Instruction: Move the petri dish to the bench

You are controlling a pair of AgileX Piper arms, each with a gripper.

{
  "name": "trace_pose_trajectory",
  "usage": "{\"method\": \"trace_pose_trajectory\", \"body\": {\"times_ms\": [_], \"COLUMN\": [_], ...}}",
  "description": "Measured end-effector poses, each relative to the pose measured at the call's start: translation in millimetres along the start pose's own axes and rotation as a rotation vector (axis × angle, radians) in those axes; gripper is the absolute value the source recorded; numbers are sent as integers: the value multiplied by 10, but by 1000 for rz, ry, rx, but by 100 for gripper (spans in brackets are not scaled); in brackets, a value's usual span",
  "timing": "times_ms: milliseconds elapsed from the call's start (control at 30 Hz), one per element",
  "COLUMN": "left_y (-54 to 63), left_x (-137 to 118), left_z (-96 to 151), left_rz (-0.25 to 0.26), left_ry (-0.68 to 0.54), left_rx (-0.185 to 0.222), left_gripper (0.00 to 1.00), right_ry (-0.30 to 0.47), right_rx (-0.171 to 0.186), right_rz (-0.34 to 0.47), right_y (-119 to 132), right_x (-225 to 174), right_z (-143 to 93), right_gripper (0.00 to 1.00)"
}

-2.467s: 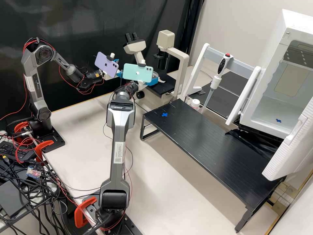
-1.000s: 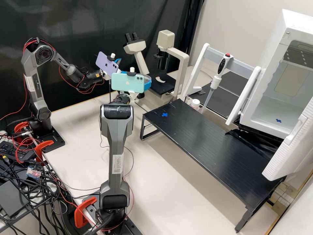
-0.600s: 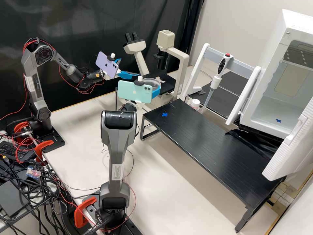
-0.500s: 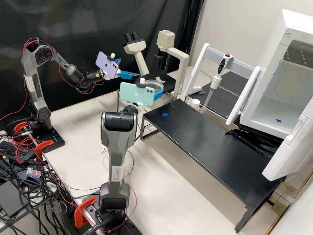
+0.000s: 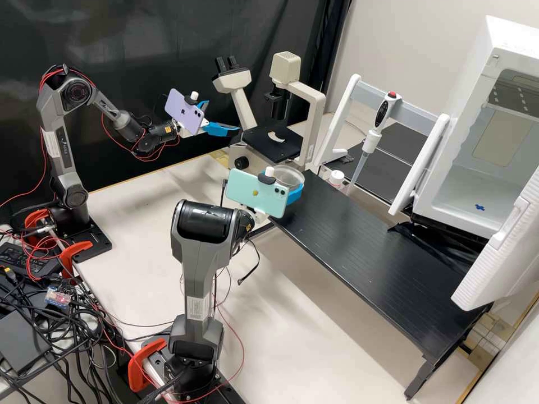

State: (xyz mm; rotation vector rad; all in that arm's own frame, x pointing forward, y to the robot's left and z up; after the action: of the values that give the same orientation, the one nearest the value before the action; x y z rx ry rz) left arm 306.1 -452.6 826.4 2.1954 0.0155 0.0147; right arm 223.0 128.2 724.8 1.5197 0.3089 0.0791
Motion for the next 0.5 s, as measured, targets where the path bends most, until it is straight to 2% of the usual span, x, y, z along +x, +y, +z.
{"method": "trace_pose_trajectory", "body": {"times_ms": [200, 500], "left_y": [0, 0], "left_x": [0, 0], "left_z": [0, 0], "left_rz": [0, 0], "left_ry": [0, 0], "left_rx": [0, 0], "left_gripper": [100, 100], "right_ry": [-15, -35], "right_rx": [-27, -48], "right_rz": [-22, -43], "right_y": [-42, -122], "right_x": [-118, -123], "right_z": [102, 172], "right_gripper": [0, 0]}}
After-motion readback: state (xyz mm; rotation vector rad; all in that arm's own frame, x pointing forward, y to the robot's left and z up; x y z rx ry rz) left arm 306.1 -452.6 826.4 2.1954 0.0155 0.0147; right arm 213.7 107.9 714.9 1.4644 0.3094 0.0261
